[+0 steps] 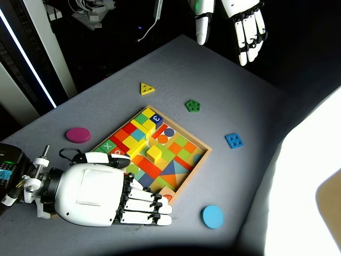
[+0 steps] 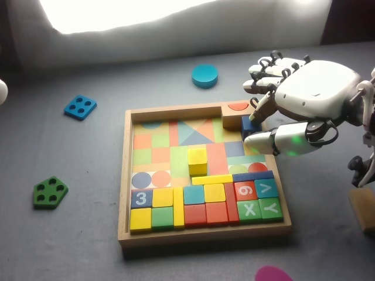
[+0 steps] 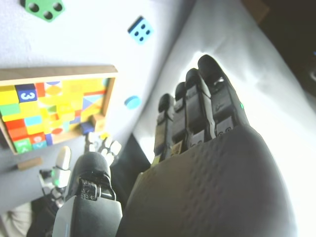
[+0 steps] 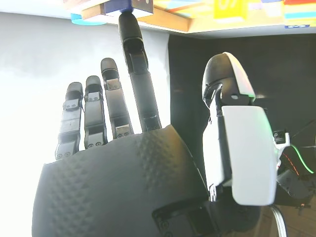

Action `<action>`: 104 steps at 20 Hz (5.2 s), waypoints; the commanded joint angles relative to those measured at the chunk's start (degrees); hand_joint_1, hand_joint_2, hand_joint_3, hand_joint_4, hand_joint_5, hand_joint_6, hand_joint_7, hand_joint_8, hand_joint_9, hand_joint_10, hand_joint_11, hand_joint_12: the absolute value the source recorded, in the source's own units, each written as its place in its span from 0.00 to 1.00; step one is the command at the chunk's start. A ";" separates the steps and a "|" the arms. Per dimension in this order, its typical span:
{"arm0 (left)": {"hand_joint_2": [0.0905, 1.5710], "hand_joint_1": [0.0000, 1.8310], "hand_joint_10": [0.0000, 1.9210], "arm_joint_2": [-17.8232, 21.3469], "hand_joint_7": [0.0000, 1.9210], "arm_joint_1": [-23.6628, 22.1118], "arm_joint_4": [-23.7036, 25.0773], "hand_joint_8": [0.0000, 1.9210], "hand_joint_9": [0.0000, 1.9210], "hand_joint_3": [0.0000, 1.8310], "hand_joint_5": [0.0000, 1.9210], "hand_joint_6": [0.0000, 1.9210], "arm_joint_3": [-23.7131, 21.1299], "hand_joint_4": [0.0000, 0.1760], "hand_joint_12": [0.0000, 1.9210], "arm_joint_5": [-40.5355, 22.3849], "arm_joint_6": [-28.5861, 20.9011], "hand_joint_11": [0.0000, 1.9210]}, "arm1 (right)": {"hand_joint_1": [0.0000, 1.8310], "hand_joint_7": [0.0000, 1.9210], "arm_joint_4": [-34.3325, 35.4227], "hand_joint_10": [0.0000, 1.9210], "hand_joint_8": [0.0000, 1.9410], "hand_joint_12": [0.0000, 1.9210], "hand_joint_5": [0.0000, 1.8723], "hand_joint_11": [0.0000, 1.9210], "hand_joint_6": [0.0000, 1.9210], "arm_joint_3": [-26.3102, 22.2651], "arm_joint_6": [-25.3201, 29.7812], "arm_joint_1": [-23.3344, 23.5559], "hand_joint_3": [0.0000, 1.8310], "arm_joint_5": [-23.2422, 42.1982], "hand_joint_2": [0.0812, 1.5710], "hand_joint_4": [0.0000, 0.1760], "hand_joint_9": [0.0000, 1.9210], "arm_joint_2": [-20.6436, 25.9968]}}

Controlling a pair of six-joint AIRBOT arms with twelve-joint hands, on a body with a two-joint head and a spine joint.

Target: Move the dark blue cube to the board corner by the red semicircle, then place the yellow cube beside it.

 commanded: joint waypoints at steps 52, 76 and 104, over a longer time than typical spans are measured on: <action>0.76 0.00 0.00 0.04 0.07 -0.68 1.75 0.00 0.09 0.00 0.07 0.00 0.20 0.11 0.38 -4.90 0.10 0.00 | 0.04 0.14 -6.88 0.00 0.00 0.00 0.48 0.00 0.01 -5.22 1.96 3.01 0.00 4.87 0.74 0.00 0.03 -6.68; 0.77 0.00 0.00 0.03 0.06 -0.70 1.75 0.00 0.08 0.00 0.07 0.00 0.21 0.09 0.36 -4.92 0.07 0.00 | 0.01 0.14 -6.88 0.00 0.00 0.00 0.47 0.00 0.00 3.66 2.49 1.41 0.00 4.39 0.74 0.00 0.03 -5.60; 0.76 0.00 0.00 0.03 0.07 -0.83 1.77 0.00 0.09 0.00 0.07 0.00 0.21 0.08 0.38 -4.82 0.07 0.00 | 0.02 0.15 -5.94 0.01 0.00 0.01 0.46 0.01 0.00 -2.02 8.25 10.37 0.00 7.25 0.74 0.00 0.05 6.07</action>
